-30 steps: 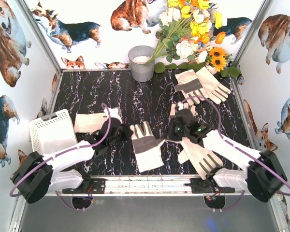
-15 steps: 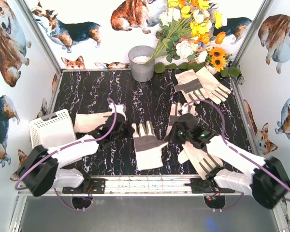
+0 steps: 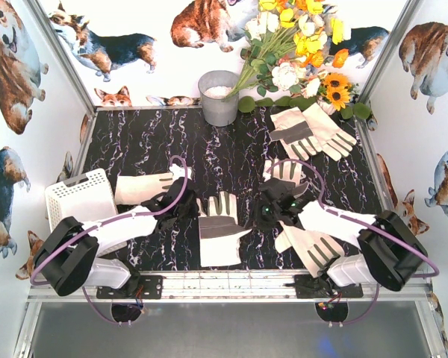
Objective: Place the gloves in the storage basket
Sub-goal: Turn over the glove at the center of the board.
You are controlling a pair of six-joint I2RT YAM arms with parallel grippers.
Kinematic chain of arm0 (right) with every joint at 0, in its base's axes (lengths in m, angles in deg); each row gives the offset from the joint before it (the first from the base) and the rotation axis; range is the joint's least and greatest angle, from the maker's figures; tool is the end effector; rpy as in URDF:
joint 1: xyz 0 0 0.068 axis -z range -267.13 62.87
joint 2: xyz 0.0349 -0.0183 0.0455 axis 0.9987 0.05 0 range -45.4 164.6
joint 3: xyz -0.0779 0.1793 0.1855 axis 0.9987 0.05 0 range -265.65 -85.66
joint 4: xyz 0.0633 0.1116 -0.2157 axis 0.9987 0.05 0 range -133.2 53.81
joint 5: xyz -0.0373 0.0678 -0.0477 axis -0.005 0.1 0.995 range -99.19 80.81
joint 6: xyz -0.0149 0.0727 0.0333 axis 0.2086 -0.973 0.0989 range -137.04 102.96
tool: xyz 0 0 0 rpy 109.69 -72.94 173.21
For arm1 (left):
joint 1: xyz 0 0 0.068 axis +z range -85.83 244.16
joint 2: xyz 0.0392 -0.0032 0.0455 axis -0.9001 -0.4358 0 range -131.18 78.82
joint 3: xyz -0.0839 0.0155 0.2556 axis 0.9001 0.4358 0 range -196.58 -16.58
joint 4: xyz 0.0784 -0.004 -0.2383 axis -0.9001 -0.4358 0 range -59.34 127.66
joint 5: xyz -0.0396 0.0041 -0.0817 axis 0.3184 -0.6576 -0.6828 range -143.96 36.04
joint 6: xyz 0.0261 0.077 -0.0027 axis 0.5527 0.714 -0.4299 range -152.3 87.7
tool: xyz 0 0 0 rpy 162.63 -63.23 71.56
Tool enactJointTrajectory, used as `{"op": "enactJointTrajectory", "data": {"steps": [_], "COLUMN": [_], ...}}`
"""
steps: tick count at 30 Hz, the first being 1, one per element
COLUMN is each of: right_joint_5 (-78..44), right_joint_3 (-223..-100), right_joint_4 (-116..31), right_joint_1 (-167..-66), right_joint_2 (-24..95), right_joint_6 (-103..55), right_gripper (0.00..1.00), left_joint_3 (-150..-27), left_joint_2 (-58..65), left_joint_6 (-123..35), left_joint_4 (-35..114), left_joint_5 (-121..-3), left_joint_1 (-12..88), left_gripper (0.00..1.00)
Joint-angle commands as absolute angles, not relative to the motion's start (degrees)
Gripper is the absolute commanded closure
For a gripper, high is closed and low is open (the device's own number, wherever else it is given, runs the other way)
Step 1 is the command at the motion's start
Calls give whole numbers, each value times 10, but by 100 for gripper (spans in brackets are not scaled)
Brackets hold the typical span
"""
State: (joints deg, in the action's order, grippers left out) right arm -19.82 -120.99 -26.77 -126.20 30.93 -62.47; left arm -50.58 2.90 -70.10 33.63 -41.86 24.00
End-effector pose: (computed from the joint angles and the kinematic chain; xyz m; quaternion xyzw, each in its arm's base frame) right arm 0.1870 0.1686 0.1378 0.0271 0.9557 0.2537 0.1469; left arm 0.2159 -0.1628 0.1520 -0.0205 0.9225 -0.1586 0.3513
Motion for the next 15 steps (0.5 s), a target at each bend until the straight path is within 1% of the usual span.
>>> {"op": "enactJointTrajectory", "data": {"steps": [1,8,15], "right_joint_5": [-197,-164,-89], "right_joint_3": [-1240,-1231,-1237], "right_joint_4": [-290,-290,-217], "right_joint_1": [-1274,-1275,-1274], "right_joint_2": [333,348,354], "right_joint_6": [-619,-633,-642], "right_gripper": [100,100,100], "left_joint_3": [-516,-525,-527], "left_joint_2": [31,-10,-52], "left_joint_6": [-677,-670,-693], "left_joint_4": [314,342,410], "left_joint_5": [-372,-412,-474], "left_joint_1": [246,245,246], "left_gripper": [100,100,100]}}
